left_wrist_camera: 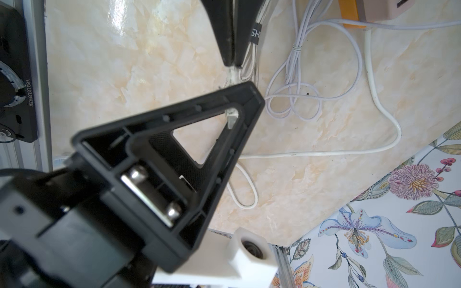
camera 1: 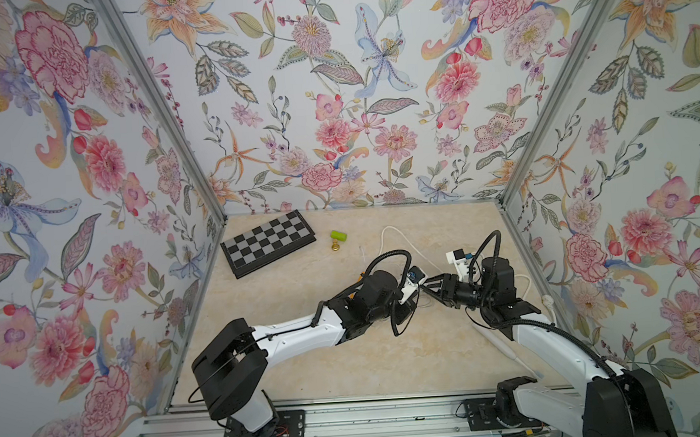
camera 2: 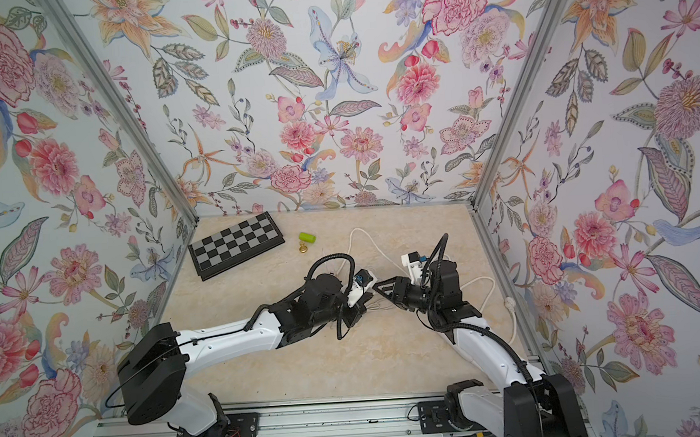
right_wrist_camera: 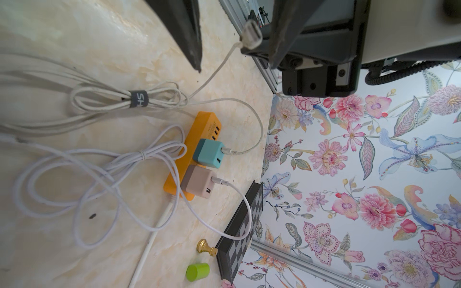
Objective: Charge the electric toothbrush
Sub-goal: Pick up the charging cable from the center of the board.
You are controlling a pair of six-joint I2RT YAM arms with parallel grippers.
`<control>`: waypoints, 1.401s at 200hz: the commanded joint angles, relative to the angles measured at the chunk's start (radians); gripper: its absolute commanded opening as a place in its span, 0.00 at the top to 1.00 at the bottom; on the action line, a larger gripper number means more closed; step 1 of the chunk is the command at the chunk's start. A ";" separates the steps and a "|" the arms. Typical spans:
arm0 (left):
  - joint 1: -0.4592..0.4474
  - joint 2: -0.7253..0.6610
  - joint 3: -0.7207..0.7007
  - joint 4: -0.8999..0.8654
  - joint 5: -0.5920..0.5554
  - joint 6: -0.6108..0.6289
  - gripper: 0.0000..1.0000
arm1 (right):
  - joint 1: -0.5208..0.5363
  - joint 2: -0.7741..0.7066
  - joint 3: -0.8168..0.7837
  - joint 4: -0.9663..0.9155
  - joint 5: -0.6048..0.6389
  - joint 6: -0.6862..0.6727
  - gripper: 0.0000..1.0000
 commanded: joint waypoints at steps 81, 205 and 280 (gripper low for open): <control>0.012 -0.012 0.012 0.011 0.015 -0.023 1.00 | 0.005 -0.024 -0.037 0.134 0.010 0.004 1.00; 0.095 0.017 0.031 0.101 0.460 -0.124 0.72 | 0.014 -0.125 -0.102 0.341 -0.046 -0.067 1.00; 0.110 0.041 0.072 0.136 0.528 -0.156 0.78 | 0.019 -0.193 -0.158 0.414 -0.044 -0.114 1.00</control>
